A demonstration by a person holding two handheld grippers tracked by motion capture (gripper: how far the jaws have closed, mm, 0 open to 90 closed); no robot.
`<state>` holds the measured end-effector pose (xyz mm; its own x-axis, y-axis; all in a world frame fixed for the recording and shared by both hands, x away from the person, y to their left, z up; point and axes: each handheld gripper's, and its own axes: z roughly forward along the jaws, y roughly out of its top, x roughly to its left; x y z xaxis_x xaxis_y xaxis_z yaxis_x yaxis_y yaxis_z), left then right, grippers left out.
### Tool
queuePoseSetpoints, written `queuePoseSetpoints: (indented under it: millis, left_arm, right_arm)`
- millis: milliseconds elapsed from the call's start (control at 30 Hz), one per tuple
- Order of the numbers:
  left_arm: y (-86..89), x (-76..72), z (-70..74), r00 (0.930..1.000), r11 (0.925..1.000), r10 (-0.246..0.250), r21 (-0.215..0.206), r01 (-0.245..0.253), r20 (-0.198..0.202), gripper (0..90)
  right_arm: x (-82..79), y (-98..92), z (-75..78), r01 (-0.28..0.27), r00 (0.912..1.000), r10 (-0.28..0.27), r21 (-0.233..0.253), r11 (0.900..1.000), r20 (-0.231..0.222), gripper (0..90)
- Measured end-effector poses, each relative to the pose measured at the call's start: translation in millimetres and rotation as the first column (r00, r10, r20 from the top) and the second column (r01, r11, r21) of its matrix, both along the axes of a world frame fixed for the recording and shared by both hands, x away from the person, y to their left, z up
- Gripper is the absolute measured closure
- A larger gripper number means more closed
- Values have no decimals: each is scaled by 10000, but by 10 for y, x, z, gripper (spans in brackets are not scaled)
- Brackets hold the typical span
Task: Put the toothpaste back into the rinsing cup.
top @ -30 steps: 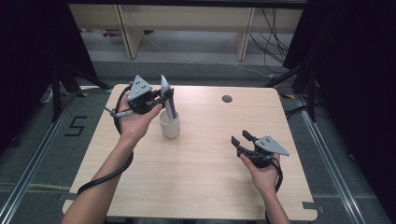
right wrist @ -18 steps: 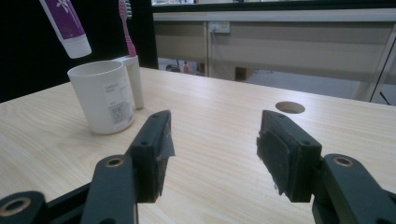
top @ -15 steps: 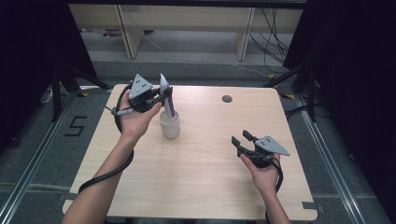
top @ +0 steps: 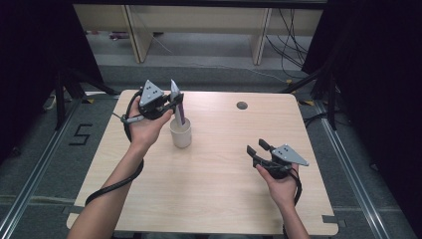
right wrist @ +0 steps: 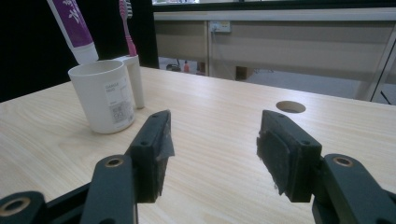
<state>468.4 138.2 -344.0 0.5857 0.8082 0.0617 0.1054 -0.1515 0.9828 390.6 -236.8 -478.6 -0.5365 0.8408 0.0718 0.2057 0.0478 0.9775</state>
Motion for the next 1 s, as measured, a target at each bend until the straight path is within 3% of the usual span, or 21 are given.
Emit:
queuePoseSetpoints:
  millis: [133, 167, 200, 233, 367, 400, 733, 1000]
  left_arm:
    - [-4, 3, -32, 9997, 9999, 98, -83, -99, -213, 776]
    - [1, 24, -32, 10000, 10000, 11, 14, -11, 7, 776]
    - [-5, 12, -43, 9998, 9999, 81, -99, -83, -203, 776]
    - [0, 32, -46, 10000, 10000, 28, -6, -28, 3, 775]
    - [-5, 54, -83, 10000, 10000, 45, 8, -45, -20, 775]
    - [-5, 59, -94, 10000, 10000, 58, 4, -58, -28, 775]
    - [-14, 103, -183, 9999, 9999, 93, 91, -93, -36, 775]
    - [-18, 117, -249, 9999, 9998, 89, 178, -88, -70, 775]
  right_arm:
    - [4, 1, -6, 70, 9999, -70, -67, 10000, 88, 447]
    - [0, -3, -5, 148, 9999, -147, -146, 9998, 82, 447]
    - [6, -4, -8, 163, 9997, -159, -184, 9997, 191, 447]
    - [-16, 14, -9, 168, 9997, -167, 23, 9999, -157, 447]
    - [5, 6, -13, 79, 9999, -78, -169, 9998, 63, 447]
    - [-8, 15, -11, 118, 9999, -119, -79, 9999, -72, 446]
    - [8, -4, -12, 90, 9999, -85, -279, 9996, 147, 445]
    - [-1, 8, -14, 121, 9999, -122, -182, 9998, -11, 444]
